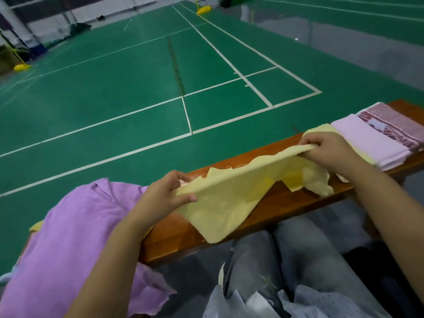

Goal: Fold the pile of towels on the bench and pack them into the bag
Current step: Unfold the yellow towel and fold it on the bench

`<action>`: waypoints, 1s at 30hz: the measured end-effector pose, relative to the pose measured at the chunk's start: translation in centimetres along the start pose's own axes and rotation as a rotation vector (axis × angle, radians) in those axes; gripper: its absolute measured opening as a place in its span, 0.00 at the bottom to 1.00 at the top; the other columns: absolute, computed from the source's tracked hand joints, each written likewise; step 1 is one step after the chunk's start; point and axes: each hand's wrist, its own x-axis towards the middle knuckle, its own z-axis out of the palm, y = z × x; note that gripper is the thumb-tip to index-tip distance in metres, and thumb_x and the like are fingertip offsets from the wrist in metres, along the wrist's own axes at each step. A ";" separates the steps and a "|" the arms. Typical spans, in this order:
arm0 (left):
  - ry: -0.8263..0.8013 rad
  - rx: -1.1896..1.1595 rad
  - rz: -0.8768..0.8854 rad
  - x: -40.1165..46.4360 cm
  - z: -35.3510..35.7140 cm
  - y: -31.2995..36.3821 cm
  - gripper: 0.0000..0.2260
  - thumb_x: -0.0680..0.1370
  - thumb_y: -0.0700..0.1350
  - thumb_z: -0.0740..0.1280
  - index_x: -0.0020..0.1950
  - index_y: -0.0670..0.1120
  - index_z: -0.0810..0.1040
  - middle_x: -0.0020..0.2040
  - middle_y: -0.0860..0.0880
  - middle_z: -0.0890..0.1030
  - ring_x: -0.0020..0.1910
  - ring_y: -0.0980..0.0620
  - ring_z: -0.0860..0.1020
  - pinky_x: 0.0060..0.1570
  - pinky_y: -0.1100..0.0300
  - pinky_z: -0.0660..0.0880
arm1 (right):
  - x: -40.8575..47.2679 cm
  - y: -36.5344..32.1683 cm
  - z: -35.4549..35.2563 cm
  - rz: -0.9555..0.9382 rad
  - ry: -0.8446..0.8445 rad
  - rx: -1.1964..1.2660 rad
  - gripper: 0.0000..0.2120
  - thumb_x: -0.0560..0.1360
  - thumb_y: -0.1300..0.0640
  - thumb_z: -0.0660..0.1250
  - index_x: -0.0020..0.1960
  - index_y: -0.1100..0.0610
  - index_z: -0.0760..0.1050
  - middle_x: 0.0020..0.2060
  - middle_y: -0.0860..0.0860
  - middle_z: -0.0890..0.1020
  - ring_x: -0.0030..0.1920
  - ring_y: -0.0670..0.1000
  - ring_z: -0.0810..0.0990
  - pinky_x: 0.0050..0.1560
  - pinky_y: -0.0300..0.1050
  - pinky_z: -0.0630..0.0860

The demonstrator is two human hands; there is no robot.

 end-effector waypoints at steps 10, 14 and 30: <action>-0.137 0.209 -0.279 1.9 -2.4 -4.8 0.11 0.72 0.52 0.74 0.46 0.45 0.84 0.38 0.44 0.82 0.37 0.51 0.75 0.40 0.59 0.69 | 1.2 2.6 -0.7 0.305 0.216 0.277 0.04 0.76 0.56 0.67 0.45 0.56 0.77 0.48 0.53 0.75 0.52 0.54 0.70 0.50 0.48 0.67; -0.026 0.102 -0.321 1.7 -3.1 -4.3 0.11 0.77 0.51 0.68 0.37 0.48 0.77 0.33 0.49 0.76 0.36 0.51 0.73 0.34 0.64 0.67 | 1.5 3.1 -0.6 0.348 0.273 0.378 0.03 0.74 0.57 0.69 0.46 0.55 0.78 0.49 0.52 0.77 0.54 0.54 0.72 0.47 0.46 0.67; -0.255 -0.120 0.127 2.9 5.8 8.5 0.09 0.77 0.50 0.69 0.38 0.56 0.74 0.35 0.54 0.74 0.35 0.58 0.71 0.37 0.60 0.69 | -3.6 -5.1 3.0 -0.115 -0.404 0.289 0.22 0.68 0.65 0.74 0.57 0.49 0.75 0.34 0.50 0.73 0.34 0.45 0.72 0.35 0.41 0.69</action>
